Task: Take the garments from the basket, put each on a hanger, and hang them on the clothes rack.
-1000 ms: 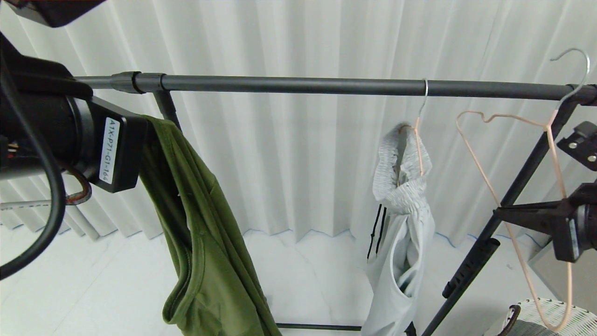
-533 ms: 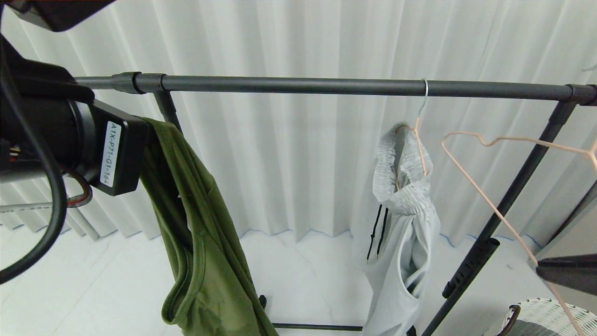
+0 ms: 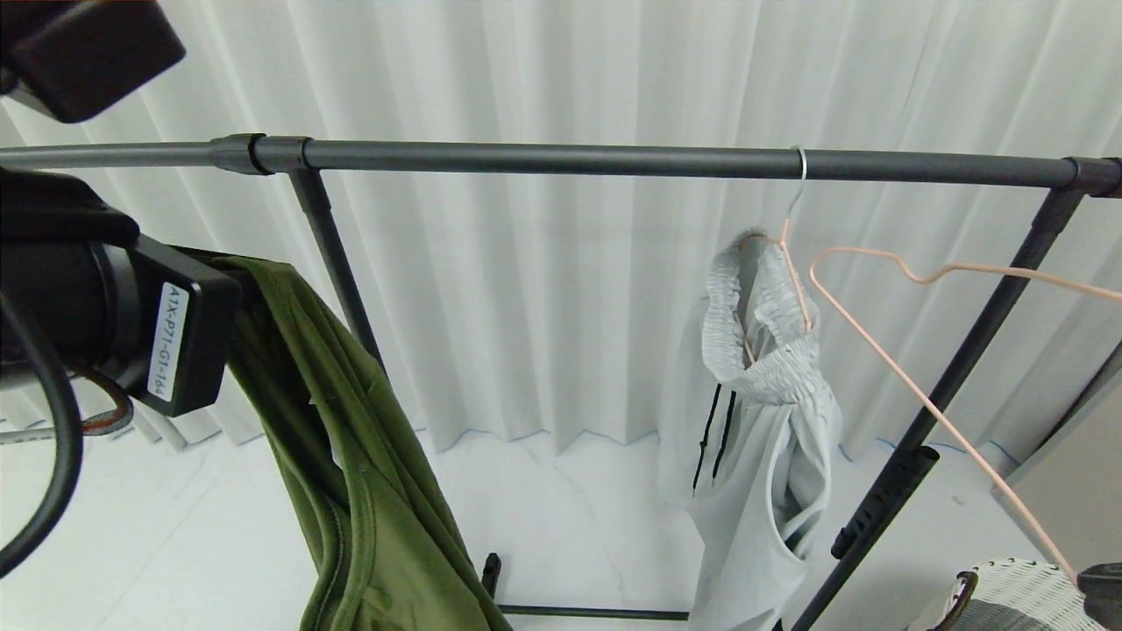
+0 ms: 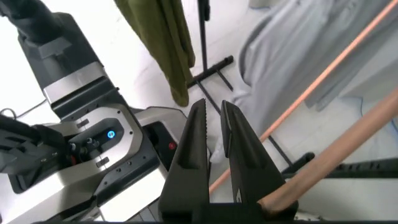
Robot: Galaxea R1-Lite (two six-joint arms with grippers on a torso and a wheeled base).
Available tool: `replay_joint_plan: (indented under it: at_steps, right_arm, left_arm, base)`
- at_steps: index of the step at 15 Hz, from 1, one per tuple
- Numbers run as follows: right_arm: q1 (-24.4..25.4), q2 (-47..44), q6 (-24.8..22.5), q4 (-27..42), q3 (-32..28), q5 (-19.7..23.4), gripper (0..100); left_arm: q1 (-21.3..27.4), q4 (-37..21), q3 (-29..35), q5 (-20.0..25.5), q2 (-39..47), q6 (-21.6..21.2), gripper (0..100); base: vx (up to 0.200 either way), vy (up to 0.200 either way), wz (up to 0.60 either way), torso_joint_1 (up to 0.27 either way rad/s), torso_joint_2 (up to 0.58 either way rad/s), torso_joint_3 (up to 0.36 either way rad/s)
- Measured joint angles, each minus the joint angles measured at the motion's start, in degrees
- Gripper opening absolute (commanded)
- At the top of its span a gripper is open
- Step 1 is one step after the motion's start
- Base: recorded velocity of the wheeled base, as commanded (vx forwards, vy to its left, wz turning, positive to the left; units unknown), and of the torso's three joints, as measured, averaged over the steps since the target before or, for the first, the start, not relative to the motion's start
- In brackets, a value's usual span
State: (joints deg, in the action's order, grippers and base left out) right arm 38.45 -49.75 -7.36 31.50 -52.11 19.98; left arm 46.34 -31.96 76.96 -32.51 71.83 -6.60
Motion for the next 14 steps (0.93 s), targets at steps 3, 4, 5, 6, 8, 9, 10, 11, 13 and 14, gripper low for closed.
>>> replay_joint_plan:
  at_steps: [3, 4, 5, 6, 8, 9, 10, 11, 13, 14]
  right_arm:
    - [1.8, 0.0, -0.1, 0.1, -0.1, 0.0, 0]
    - [2.4, 0.0, -0.1, 0.1, -0.2, 0.0, 0]
    - [2.8, 0.0, 0.0, 0.1, -0.2, 0.0, 0]
    - [3.4, -0.1, -0.1, 0.1, -0.2, 0.0, 0]
    - [4.7, -0.4, -0.1, 0.0, -0.2, 0.0, 0]
    - [5.5, -0.5, -0.1, 0.0, -0.3, 0.0, 0]
    - [6.4, -0.7, -0.1, 0.0, -0.4, 0.0, 0]
    - [7.4, -0.9, 0.0, 0.1, -0.7, 0.0, 0]
    - [10.0, -1.2, 0.0, 0.1, -0.8, 0.0, 0]
    - [11.9, -1.5, 0.0, 0.1, -1.0, 0.0, 0]
  left_arm:
    - [0.0, 0.0, -0.1, 0.0, -0.1, 0.0, 0]
    - [0.0, 0.0, -0.1, 0.0, -0.1, 0.0, 0]
    - [0.0, 0.0, -0.3, 0.0, -0.1, 0.0, 0]
    - [0.0, 0.0, -0.4, 0.0, -0.1, 0.0, 0]
    - [0.0, 0.0, -0.8, 0.0, 0.0, 0.0, 0]
    - [0.0, 0.0, -1.0, 0.0, 0.0, 0.0, 0]
    - [0.0, 0.0, -1.1, 0.0, 0.1, 0.0, 0]
    - [0.0, 0.0, -1.4, 0.1, 0.1, 0.0, 0]
    - [0.0, 1.3, -2.5, 0.3, 0.2, 0.0, 0]
    - [0.1, 3.8, -3.2, 1.0, 0.4, 0.1, 0]
  base:
    - [-0.200, 0.000, 0.00, -0.004, 0.00, 0.004]
    - [-0.200, 0.000, 0.00, 0.002, 0.01, 0.002]
    - [-0.200, 0.000, 0.00, 0.007, 0.00, 0.007]
    - [-0.200, 0.000, 0.00, -0.002, 0.00, 0.002]
    - [-0.100, 0.000, 0.00, -0.001, 0.00, 0.001]
    - [0.000, 0.000, 0.00, 0.000, 0.00, 0.000]
    - [0.000, 0.000, 0.00, 0.000, 0.00, 0.000]
    - [0.000, 0.000, 0.00, 0.000, 0.00, 0.000]
    - [0.000, 0.000, 0.00, 0.000, 0.00, 0.000]
    - [0.000, 0.000, 0.00, 0.000, 0.00, 0.000]
